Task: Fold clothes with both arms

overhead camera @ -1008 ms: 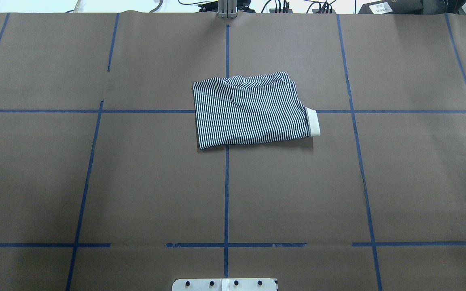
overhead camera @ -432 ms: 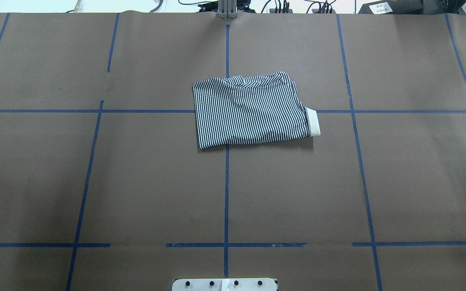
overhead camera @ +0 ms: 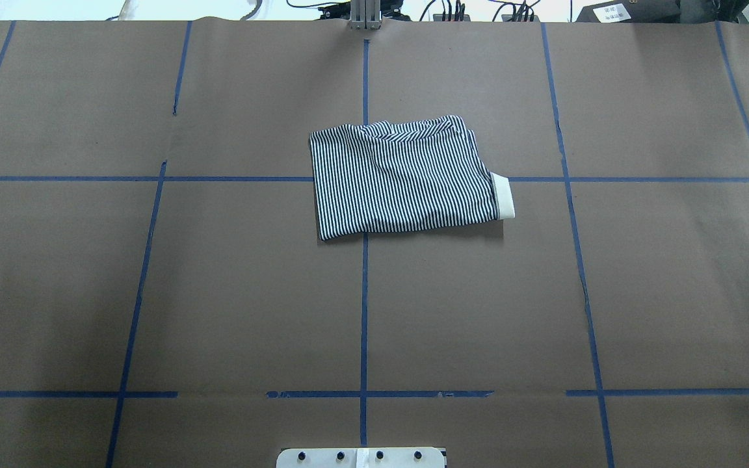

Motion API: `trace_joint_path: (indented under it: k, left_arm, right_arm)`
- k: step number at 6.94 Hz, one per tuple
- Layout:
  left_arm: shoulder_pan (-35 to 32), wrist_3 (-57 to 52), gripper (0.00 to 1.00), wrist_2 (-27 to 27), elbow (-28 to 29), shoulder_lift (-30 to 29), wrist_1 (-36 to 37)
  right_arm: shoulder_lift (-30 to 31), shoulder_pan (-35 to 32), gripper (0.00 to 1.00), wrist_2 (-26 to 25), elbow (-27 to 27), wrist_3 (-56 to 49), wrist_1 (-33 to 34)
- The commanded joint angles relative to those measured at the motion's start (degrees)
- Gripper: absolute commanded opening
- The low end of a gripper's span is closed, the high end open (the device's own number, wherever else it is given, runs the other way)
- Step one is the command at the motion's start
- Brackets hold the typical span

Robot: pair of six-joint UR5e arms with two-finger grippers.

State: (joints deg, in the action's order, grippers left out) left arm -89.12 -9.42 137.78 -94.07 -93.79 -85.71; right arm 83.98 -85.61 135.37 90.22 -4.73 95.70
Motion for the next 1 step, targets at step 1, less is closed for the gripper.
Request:
trace_joint_path:
  k: [1]
  left_arm:
    - [0.0, -0.2, 1.0, 0.0, -0.6, 0.0, 0.1]
  right_arm:
    - [0.0, 0.0, 1.0, 0.2, -0.4, 0.1, 0.0]
